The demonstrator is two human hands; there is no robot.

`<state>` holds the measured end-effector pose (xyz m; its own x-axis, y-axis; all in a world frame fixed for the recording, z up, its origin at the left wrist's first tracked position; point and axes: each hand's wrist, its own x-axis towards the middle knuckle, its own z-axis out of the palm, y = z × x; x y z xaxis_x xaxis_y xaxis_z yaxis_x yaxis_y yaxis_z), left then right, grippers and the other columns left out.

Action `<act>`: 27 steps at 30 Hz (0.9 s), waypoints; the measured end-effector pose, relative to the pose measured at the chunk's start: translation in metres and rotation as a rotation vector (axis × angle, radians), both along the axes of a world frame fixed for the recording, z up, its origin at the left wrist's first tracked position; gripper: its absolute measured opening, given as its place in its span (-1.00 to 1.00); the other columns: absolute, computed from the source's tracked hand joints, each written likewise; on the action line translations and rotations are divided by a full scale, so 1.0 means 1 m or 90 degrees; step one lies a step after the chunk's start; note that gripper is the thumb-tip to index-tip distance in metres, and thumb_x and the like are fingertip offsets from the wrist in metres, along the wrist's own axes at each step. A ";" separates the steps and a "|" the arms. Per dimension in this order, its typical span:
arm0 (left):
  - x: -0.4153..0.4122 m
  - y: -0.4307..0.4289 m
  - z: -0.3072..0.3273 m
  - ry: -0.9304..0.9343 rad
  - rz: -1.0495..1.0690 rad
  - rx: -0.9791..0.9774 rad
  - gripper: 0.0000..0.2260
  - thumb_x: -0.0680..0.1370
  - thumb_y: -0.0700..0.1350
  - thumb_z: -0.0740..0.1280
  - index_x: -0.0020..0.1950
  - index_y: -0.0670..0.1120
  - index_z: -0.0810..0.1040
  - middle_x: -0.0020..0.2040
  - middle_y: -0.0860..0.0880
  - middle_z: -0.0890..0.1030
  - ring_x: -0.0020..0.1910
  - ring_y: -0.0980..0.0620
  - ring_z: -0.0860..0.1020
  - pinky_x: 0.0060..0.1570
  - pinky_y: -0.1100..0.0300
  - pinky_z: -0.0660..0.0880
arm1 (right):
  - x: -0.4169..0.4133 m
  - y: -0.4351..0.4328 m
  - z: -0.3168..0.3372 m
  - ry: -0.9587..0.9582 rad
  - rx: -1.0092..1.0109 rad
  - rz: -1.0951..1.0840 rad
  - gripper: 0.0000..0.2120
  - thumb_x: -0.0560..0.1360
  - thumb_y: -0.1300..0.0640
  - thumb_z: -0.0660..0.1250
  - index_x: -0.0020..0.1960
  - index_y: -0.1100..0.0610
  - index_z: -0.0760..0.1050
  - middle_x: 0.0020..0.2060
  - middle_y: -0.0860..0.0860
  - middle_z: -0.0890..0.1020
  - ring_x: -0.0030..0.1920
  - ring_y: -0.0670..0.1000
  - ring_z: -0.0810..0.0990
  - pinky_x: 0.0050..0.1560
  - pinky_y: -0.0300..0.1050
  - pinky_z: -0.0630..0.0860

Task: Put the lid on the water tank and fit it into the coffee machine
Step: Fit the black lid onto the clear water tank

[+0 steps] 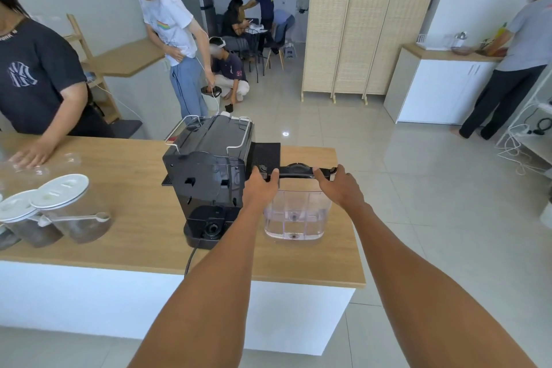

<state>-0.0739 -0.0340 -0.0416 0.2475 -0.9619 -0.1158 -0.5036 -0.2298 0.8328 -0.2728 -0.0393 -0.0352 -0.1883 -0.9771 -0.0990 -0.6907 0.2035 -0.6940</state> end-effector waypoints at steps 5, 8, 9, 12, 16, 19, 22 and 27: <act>-0.004 0.002 -0.002 0.048 0.021 -0.006 -0.36 0.65 0.19 0.21 0.63 -0.12 0.18 0.58 -0.11 0.35 0.56 -0.16 0.31 0.47 -0.06 0.29 | 0.003 0.000 -0.004 -0.068 -0.009 -0.005 -0.23 0.50 -0.38 0.24 0.45 0.18 0.30 0.23 0.12 0.58 0.25 0.20 0.54 0.21 0.08 0.49; -0.004 0.003 -0.004 0.083 0.032 -0.017 -0.35 0.63 0.20 0.25 0.63 -0.08 0.23 0.57 -0.09 0.36 0.55 -0.15 0.33 0.48 -0.05 0.30 | 0.004 0.001 -0.004 -0.098 -0.020 -0.001 -0.28 0.52 -0.33 0.28 0.44 0.18 0.30 0.19 0.11 0.58 0.24 0.20 0.55 0.18 0.03 0.47; -0.004 0.003 -0.005 0.097 0.037 -0.019 -0.35 0.63 0.20 0.26 0.63 -0.08 0.23 0.57 -0.08 0.36 0.55 -0.14 0.33 0.48 -0.04 0.29 | 0.003 0.001 -0.004 -0.106 -0.023 0.001 -0.29 0.53 -0.31 0.29 0.44 0.18 0.30 0.17 0.10 0.58 0.23 0.19 0.55 0.14 0.01 0.46; -0.002 0.002 -0.010 0.115 0.046 -0.026 -0.34 0.61 0.18 0.31 0.62 -0.07 0.25 0.56 -0.08 0.39 0.53 -0.13 0.36 0.49 -0.03 0.30 | 0.001 0.003 -0.004 -0.129 -0.032 0.010 -0.34 0.53 -0.27 0.33 0.41 0.16 0.31 0.14 0.07 0.57 0.19 0.15 0.55 0.07 -0.06 0.41; 0.002 0.002 -0.011 0.134 0.052 -0.035 -0.34 0.58 0.16 0.37 0.61 -0.06 0.29 0.52 -0.07 0.45 0.50 -0.13 0.41 0.49 -0.06 0.34 | -0.001 0.007 -0.005 -0.160 -0.062 0.013 -0.37 0.52 -0.22 0.38 0.41 0.14 0.33 0.11 0.01 0.55 0.13 0.08 0.53 0.08 -0.11 0.39; 0.001 0.004 -0.009 0.141 0.061 -0.040 -0.37 0.59 0.13 0.37 0.60 -0.05 0.30 0.51 -0.07 0.46 0.48 -0.11 0.43 0.47 -0.05 0.36 | 0.000 0.009 -0.005 -0.183 -0.080 0.008 -0.46 0.51 -0.17 0.42 0.33 0.14 0.42 0.09 0.01 0.60 0.10 0.06 0.55 0.07 -0.12 0.40; 0.001 0.003 -0.012 0.138 0.065 -0.049 -0.41 0.59 0.15 0.37 0.57 -0.02 0.36 0.45 -0.07 0.52 0.41 -0.11 0.49 0.44 -0.08 0.40 | 0.001 0.009 -0.005 -0.212 -0.083 0.000 -0.50 0.50 -0.14 0.45 0.28 0.14 0.47 0.10 0.01 0.63 0.06 0.03 0.55 0.08 -0.12 0.43; 0.003 0.002 -0.015 0.141 0.059 -0.047 -0.30 0.50 0.25 0.41 0.57 0.01 0.35 0.45 -0.04 0.51 0.41 -0.13 0.50 0.42 -0.14 0.42 | -0.001 0.005 -0.009 -0.257 -0.073 -0.026 -0.32 0.44 -0.13 0.52 0.44 0.12 0.40 0.22 -0.01 0.57 0.26 0.07 0.52 0.22 -0.09 0.45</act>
<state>-0.0710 -0.0322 -0.0570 0.3113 -0.9442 -0.1074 -0.2864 -0.2010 0.9368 -0.2734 -0.0342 -0.0439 -0.1950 -0.9788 -0.0632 -0.3520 0.1300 -0.9269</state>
